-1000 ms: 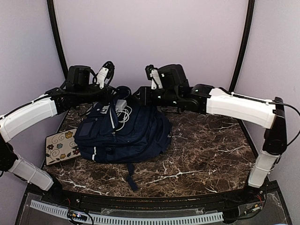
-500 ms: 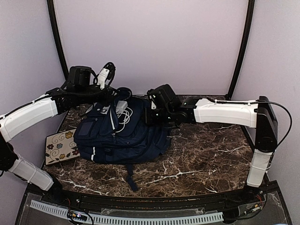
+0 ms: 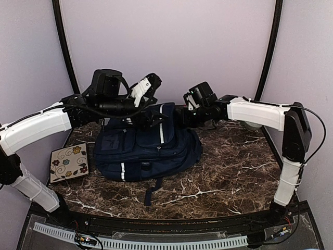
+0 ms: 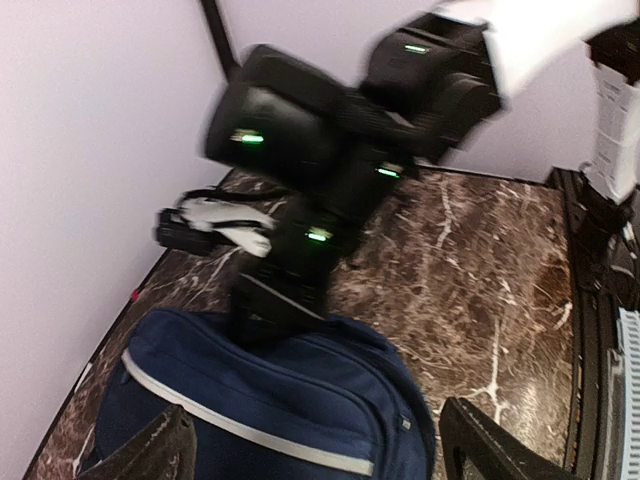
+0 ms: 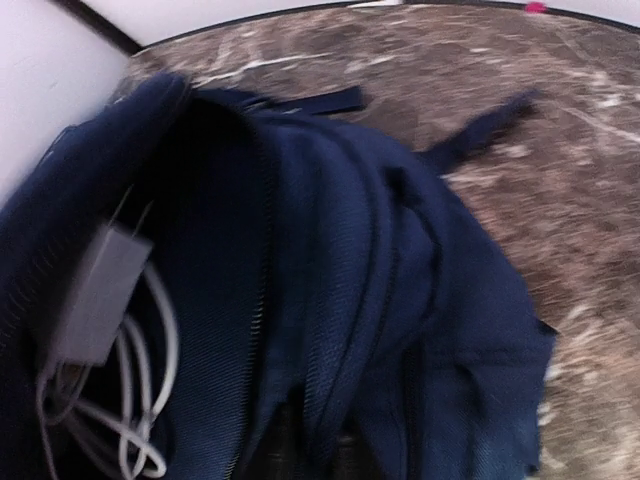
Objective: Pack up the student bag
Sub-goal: Place the charger in the upper front pocket of the bag, then pick up the student bag from the upper front pocket, then zip the student bag into the second largest pocket of the bag.
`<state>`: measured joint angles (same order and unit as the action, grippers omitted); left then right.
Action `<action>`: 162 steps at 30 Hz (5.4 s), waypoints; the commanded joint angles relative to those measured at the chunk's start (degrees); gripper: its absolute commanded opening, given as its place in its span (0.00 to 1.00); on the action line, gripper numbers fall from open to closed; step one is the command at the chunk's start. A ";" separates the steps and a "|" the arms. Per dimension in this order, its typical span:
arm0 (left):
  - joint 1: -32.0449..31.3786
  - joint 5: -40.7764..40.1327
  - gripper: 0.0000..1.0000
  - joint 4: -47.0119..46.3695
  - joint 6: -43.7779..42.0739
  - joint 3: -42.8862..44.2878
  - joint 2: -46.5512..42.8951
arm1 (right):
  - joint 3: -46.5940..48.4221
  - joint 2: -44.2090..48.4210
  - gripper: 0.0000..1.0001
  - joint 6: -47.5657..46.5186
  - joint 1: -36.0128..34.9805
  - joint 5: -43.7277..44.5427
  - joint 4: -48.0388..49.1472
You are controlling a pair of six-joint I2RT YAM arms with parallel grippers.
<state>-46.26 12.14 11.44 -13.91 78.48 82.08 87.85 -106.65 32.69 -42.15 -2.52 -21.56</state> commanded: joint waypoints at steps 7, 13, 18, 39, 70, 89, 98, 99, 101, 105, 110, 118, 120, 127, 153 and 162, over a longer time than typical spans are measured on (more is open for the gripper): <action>-7.65 -6.34 0.65 11.40 -11.52 -11.65 -5.61 | 7.24 4.30 0.50 -7.66 6.81 9.94 -11.71; -10.12 -9.05 0.53 7.58 -13.81 -16.10 -6.44 | -13.04 21.60 0.42 -9.90 -1.05 6.60 2.00; -10.51 -5.32 0.56 -2.36 -20.72 -23.45 -11.24 | -24.48 26.61 0.43 -12.14 -12.88 0.05 9.19; -10.43 -20.25 0.46 -23.33 -32.35 -31.02 -0.27 | -22.20 10.83 0.33 -15.28 -16.41 2.28 15.48; -7.97 -23.33 0.00 -20.64 -33.11 -33.51 -5.36 | -32.60 26.73 0.00 -11.65 1.98 6.21 -0.36; -9.02 -13.81 0.57 0.57 -3.84 -25.33 -10.22 | -20.26 9.63 0.00 -24.43 2.26 -1.09 -5.89; -9.09 2.12 0.27 18.57 9.18 -28.67 -13.01 | -24.06 7.19 0.00 -20.17 -0.83 -6.16 -0.83; -9.11 -0.31 0.24 18.56 9.67 -29.45 -12.11 | -24.17 7.09 0.00 -19.82 -1.09 -6.32 -0.24; -9.11 -7.67 0.19 18.06 11.08 -29.50 -10.16 | -24.16 6.99 0.00 -19.10 -1.59 -6.80 0.71; -8.67 -32.84 0.19 9.17 15.68 -30.62 -9.85 | -24.23 7.31 0.00 -17.35 -3.64 -6.41 1.15; -1.15 -32.95 0.11 -4.15 21.43 -35.16 -10.66 | -26.30 8.74 0.00 -12.22 -8.54 -6.88 4.23; 10.66 -33.89 0.07 -17.24 31.69 -40.93 -16.27 | -18.05 5.78 0.00 -3.99 -20.91 -9.50 9.48; 10.66 -28.83 0.11 -18.52 28.10 -39.05 -18.98 | -14.41 4.17 0.00 -4.10 -22.84 -10.90 8.28; -3.60 -16.49 0.37 -21.06 3.17 -40.59 -27.87 | -18.32 6.01 0.00 0.30 -19.88 -11.92 9.54; -20.27 -36.92 0.40 -16.30 -22.42 -36.79 -6.72 | -26.80 13.00 0.00 3.91 -16.11 -10.87 10.84; -20.19 -25.13 0.55 -20.83 -24.24 -39.40 -14.18 | -26.31 11.70 0.00 3.96 -16.04 -11.54 11.42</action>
<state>-66.94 -12.36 -6.83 -35.90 39.51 66.78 62.35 -95.07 36.12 -58.65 -14.57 -8.54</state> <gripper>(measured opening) 0.508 0.024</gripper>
